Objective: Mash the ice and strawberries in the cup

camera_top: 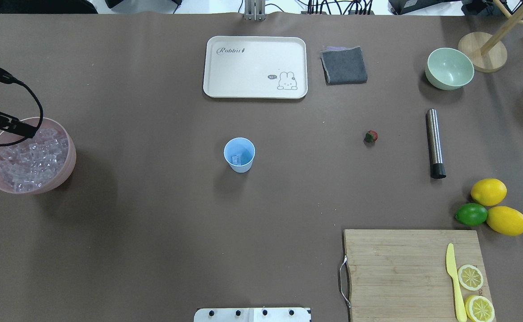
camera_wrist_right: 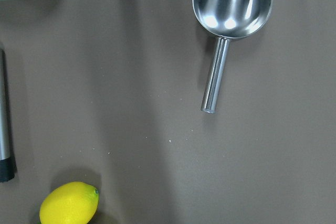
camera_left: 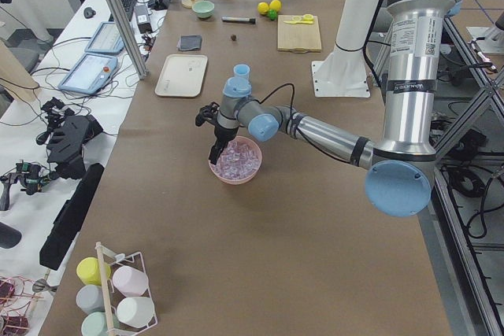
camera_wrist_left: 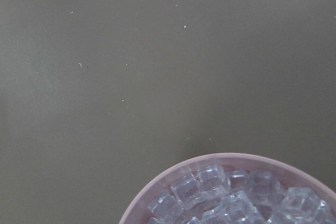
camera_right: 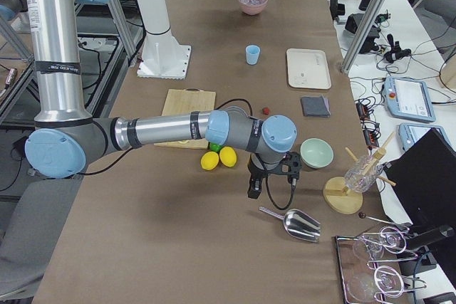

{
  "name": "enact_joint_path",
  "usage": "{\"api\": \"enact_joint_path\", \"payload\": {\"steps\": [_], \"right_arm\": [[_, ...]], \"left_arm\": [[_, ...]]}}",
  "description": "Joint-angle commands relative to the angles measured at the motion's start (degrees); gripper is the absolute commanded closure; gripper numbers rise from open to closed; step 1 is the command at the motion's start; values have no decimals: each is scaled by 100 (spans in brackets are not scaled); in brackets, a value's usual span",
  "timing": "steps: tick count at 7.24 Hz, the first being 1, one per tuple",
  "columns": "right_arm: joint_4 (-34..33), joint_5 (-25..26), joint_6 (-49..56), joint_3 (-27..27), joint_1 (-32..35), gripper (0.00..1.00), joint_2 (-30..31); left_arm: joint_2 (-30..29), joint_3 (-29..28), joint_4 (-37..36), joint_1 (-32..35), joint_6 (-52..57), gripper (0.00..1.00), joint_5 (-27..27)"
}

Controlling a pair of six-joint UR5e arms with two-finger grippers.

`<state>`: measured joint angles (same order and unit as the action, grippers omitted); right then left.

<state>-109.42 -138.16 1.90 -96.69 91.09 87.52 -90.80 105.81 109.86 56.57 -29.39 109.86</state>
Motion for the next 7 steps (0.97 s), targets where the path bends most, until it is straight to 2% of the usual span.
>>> {"api": "enact_joint_path", "payload": {"steps": [1, 6, 7], "right_arm": [[0, 0, -6, 10, -21, 0, -24], [0, 0, -6, 10, -47, 0, -68], [0, 0, -6, 10, -47, 0, -68]], "left_arm": [[-8, -86, 1, -58, -400, 3, -8], [10, -166, 9, -392, -875, 6, -52], [158, -175, 105, -392, -858, 6, -52]]}}
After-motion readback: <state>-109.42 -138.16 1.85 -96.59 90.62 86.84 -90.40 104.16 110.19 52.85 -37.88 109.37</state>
